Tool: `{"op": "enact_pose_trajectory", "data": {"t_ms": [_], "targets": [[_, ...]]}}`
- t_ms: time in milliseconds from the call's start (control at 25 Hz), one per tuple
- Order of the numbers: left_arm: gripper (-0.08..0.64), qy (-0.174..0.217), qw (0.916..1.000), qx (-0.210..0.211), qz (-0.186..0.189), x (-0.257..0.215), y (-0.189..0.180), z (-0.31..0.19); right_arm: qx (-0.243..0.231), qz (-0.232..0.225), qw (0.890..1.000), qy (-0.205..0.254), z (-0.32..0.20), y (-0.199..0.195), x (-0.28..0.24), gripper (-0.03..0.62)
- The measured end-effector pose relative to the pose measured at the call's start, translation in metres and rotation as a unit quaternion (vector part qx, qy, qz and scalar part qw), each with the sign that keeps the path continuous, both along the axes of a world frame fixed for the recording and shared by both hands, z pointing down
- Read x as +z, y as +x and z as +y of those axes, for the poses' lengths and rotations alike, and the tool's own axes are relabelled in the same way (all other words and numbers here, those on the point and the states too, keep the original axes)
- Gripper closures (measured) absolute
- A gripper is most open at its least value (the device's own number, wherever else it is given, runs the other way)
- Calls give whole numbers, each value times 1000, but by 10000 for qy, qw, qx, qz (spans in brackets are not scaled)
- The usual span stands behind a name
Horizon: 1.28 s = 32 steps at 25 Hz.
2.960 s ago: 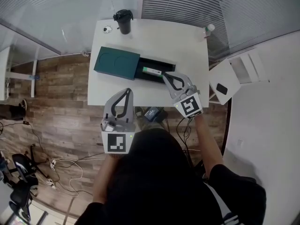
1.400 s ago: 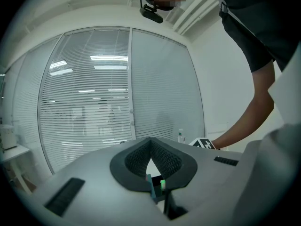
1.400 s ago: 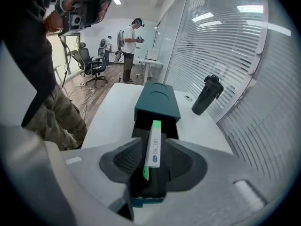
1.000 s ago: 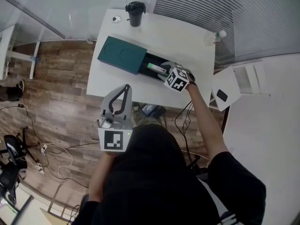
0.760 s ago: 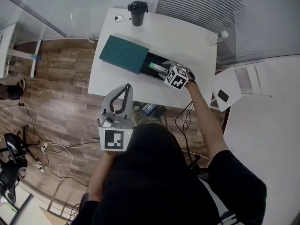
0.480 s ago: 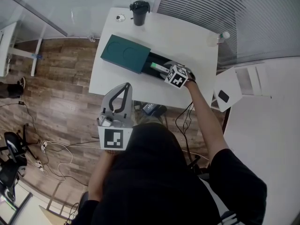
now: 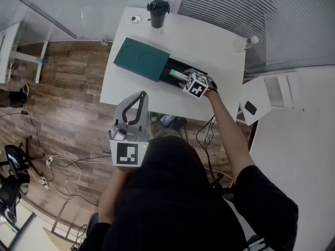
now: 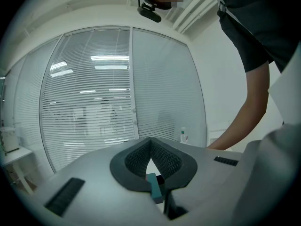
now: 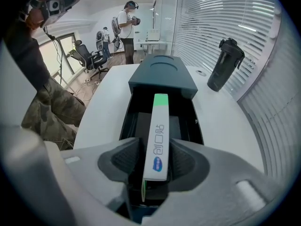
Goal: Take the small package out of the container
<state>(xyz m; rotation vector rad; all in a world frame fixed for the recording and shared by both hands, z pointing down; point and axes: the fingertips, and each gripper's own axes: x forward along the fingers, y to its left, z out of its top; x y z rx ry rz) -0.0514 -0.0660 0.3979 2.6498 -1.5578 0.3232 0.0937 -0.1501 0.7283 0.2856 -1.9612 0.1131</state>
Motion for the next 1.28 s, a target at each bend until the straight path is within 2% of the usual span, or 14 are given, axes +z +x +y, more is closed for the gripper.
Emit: {"op": "enact_pose_trajectory", "data": {"t_ms": [240, 360, 560, 840, 1200, 1280], "targets": [[561, 209, 9997, 73, -127, -3, 2, 1, 76, 44, 9999, -49, 0, 1, 7, 410], [561, 82, 9999, -9, -63, 1, 1, 1, 98, 62, 9999, -61, -1, 2, 10, 410], [561, 119, 9999, 10, -90, 2, 2, 2, 191, -23, 9998, -110, 1, -1, 12, 410], [561, 71, 9999, -41, -80, 3, 1, 1, 389, -77, 9992, 65, -9, -2, 16, 411], [561, 168, 9998, -56, -122, 2, -3, 0, 542, -103, 9984, -105, -10, -2, 19, 414], [561, 68, 9999, -91, -80, 5, -4, 1, 583, -100, 9981, -150, -10, -1, 21, 416]]}}
